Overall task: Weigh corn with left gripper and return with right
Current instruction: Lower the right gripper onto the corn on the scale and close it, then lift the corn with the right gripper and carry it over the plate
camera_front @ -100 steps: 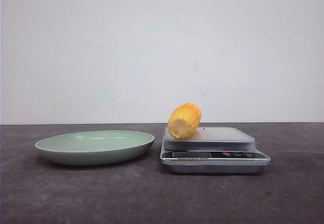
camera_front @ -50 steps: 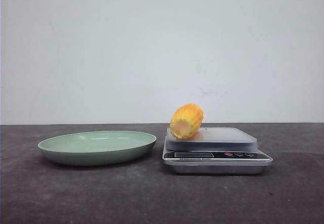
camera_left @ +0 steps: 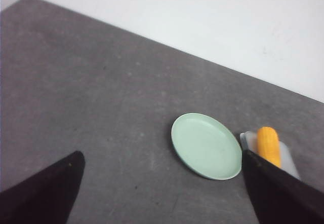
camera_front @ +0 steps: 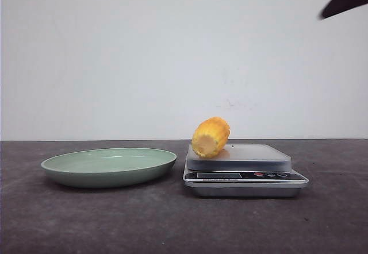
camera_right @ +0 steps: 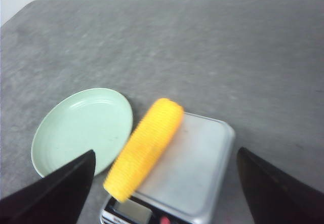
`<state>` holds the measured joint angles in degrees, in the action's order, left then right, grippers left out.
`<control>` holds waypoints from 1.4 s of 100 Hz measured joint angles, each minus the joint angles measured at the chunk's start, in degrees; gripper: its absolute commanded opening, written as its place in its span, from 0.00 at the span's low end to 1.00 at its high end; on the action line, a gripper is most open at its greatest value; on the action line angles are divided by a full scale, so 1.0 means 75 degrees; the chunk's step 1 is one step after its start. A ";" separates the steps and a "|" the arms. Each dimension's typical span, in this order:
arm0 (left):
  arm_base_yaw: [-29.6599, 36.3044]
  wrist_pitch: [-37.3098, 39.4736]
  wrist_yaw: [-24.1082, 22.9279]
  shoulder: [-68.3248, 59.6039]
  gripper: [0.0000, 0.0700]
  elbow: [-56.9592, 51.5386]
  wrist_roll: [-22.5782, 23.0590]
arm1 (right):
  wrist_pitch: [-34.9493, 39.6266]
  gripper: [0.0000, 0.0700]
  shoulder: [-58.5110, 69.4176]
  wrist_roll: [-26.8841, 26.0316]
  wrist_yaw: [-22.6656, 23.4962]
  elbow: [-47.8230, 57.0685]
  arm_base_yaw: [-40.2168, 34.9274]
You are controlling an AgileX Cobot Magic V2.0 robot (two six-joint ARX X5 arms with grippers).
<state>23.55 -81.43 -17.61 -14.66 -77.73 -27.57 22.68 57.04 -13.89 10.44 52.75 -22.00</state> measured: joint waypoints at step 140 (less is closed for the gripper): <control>-0.0160 0.0000 0.0131 0.0373 0.84 0.0321 0.0399 | -0.0090 0.00 0.4718 -0.0755 -0.2570 0.1918 -0.2448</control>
<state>22.35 -81.43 -16.62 -11.86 -75.33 -24.58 22.00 92.42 -19.55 -8.84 67.13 -40.36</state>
